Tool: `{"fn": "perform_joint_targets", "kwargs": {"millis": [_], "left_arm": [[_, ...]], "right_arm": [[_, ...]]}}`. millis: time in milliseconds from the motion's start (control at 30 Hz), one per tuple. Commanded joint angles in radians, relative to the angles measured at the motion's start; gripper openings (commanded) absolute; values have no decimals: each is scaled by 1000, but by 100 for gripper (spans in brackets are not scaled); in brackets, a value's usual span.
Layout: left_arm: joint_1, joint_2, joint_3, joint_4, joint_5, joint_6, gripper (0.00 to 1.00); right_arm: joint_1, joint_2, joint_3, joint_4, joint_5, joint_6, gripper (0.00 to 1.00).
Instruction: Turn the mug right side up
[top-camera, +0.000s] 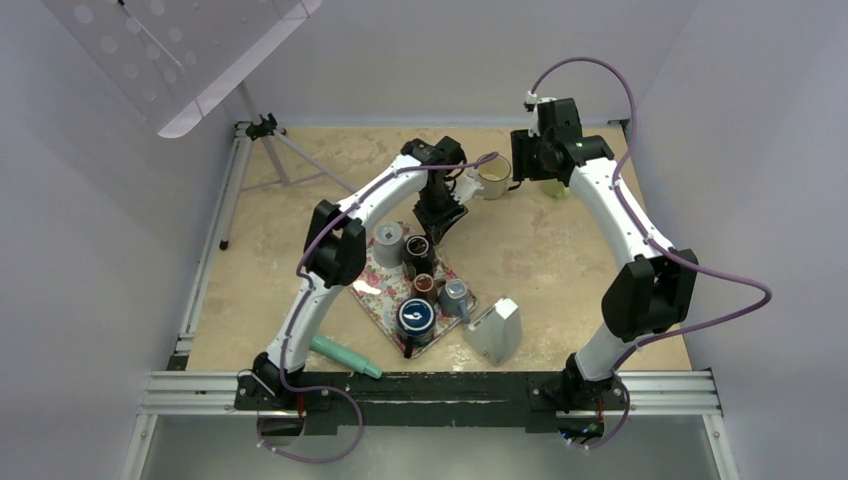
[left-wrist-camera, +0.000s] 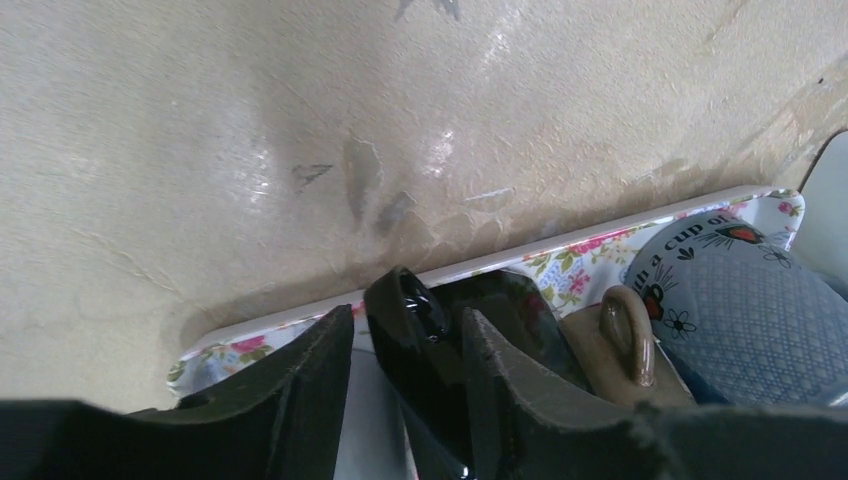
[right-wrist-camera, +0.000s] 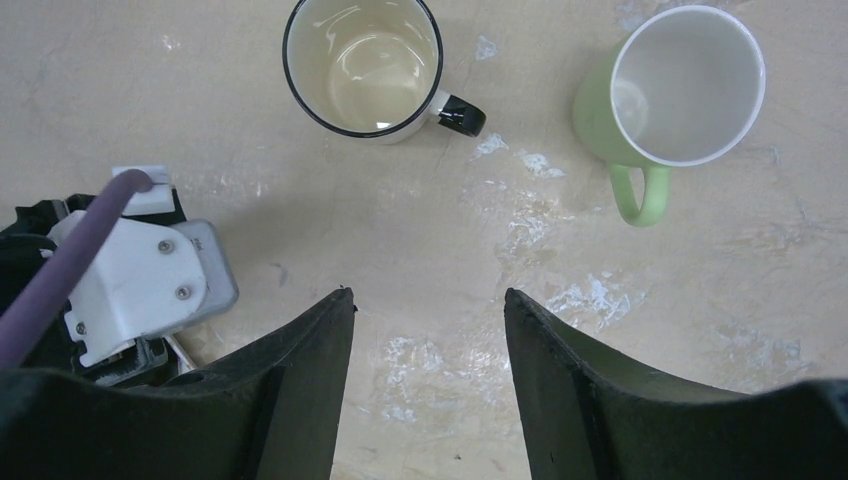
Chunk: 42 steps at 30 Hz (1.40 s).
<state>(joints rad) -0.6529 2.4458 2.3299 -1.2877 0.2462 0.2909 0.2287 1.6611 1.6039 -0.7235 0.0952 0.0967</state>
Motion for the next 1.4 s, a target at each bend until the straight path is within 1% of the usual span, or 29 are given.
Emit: {"fn": "perform_joint_targets", "kwargs": {"millis": [0, 67, 133, 167, 233, 267, 533, 633, 767, 800, 900, 933, 967, 1100, 1267, 1333, 1367], "left_arm": [[-11, 5, -16, -40, 17, 5, 44], [-10, -2, -40, -44, 18, 10, 41], [-10, -10, -54, -56, 20, 22, 35], [-9, -11, -55, -64, 23, 23, 28], [-9, -20, -56, -66, 29, 18, 5], [-8, -30, -60, -59, 32, 13, 0], [14, -151, -94, 26, 86, 13, 0], [38, -195, -96, 90, 141, -26, 0], [76, -265, -89, 183, 196, -100, 0], [86, -278, -92, 205, 213, -123, 0], [126, -310, -101, 291, 285, -223, 0], [137, -318, -106, 316, 309, -248, 0], [147, -325, -114, 340, 336, -275, 0], [172, -334, -118, 408, 418, -373, 0], [178, -351, -118, 488, 504, -470, 0], [178, -357, -119, 513, 525, -502, 0], [179, -359, -120, 522, 534, -514, 0]], "right_arm": [[1, -31, 16, 35, 7, 7, 60], [1, -29, 19, 35, 1, 7, 60], [0, -27, 22, 33, 0, 7, 59], [1, -27, 21, 33, 0, 8, 59], [1, -30, 22, 33, 1, 10, 59], [1, -32, 22, 33, 1, 12, 59], [1, -60, 17, 28, -8, 10, 59], [1, -84, 0, 39, -61, 16, 59], [1, -152, -72, 90, -147, 15, 59], [2, -174, -100, 116, -203, 18, 59], [2, -267, -251, 260, -418, 58, 65], [4, -299, -305, 358, -476, 94, 70], [5, -329, -370, 410, -534, 135, 76], [31, -394, -601, 818, -707, 374, 87], [64, -389, -789, 1203, -767, 607, 89], [67, -379, -819, 1283, -779, 655, 89], [71, -372, -821, 1296, -783, 665, 88]]}}
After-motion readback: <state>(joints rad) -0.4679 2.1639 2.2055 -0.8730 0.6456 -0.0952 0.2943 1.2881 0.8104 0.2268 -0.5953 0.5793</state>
